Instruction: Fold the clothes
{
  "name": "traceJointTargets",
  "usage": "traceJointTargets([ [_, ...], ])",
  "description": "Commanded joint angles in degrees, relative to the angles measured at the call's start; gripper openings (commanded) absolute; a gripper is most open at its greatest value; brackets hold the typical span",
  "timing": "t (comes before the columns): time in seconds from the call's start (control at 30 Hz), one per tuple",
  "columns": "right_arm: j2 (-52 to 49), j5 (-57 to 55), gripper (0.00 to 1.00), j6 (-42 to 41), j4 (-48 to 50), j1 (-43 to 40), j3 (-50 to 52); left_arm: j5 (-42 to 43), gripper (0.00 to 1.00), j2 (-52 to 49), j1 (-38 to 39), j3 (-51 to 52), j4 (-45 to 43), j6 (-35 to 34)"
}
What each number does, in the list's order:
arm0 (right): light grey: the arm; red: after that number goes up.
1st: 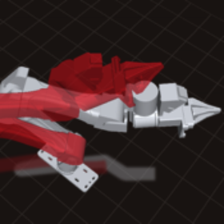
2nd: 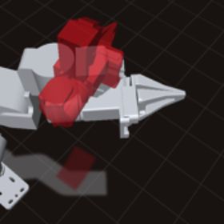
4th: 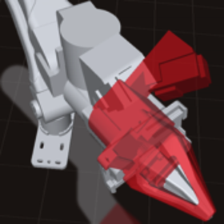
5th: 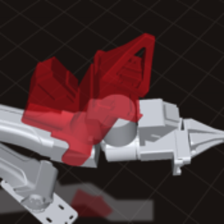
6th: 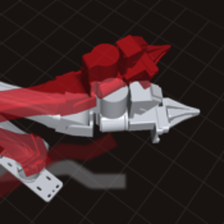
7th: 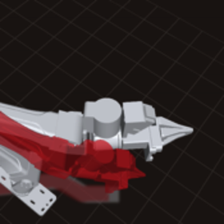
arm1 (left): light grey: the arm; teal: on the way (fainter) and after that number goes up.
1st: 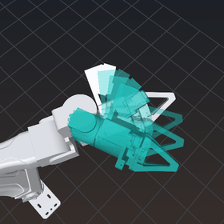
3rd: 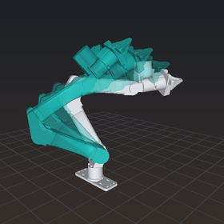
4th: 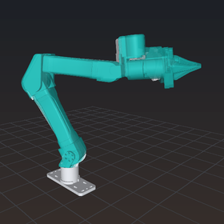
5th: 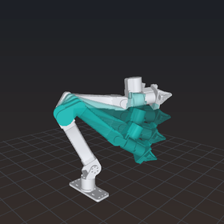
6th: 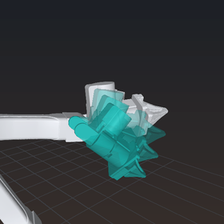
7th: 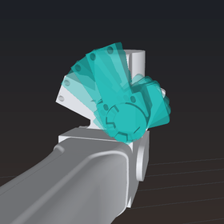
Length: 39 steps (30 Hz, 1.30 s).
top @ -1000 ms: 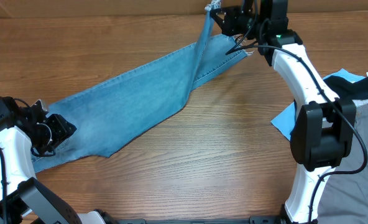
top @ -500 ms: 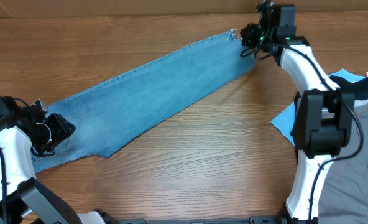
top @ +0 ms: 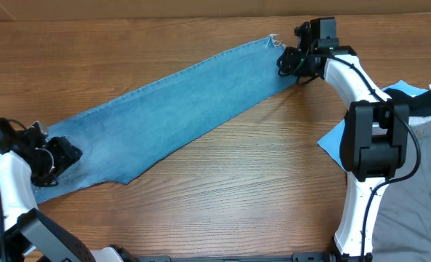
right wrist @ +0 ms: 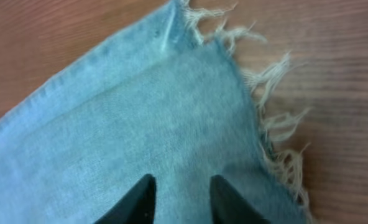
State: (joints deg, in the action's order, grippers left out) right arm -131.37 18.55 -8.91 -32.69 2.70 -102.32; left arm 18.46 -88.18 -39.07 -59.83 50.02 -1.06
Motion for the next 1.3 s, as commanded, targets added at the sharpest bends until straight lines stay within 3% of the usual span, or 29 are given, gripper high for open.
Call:
traceJointTargets([
  [0.0,7.0,3.1,0.40,0.0,-2.2,-0.6,-0.5,-0.8,0.56,0.1,-0.9,-1.1,0.0,0.7],
  [0.3,12.0,-1.8,0.67,0.0,-5.9,-1.0,-0.5,-1.0,0.59,0.1,-0.7,-1.1,-0.1,-1.3],
  [0.8,3.3,-2.8,0.67,0.4,-2.9,-3.6,-0.5,-0.1,0.62,0.1,-0.7,-1.1,1.6,-0.7],
  [1.0,5.2,3.5,0.67,2.1,-8.8,-3.3,-0.5,-1.6,0.61,0.1,-7.0,-1.7,-2.6,-8.4],
  [1.13,9.2,10.4,0.69,4.5,-12.5,-2.7,-0.5,0.8,0.65,0.1,-10.8,-2.6,-4.2,-6.2],
  [1.27,12.2,9.7,0.71,4.4,-13.7,-0.9,-0.5,-1.0,0.65,0.1,-11.6,-4.8,-3.7,-5.1],
])
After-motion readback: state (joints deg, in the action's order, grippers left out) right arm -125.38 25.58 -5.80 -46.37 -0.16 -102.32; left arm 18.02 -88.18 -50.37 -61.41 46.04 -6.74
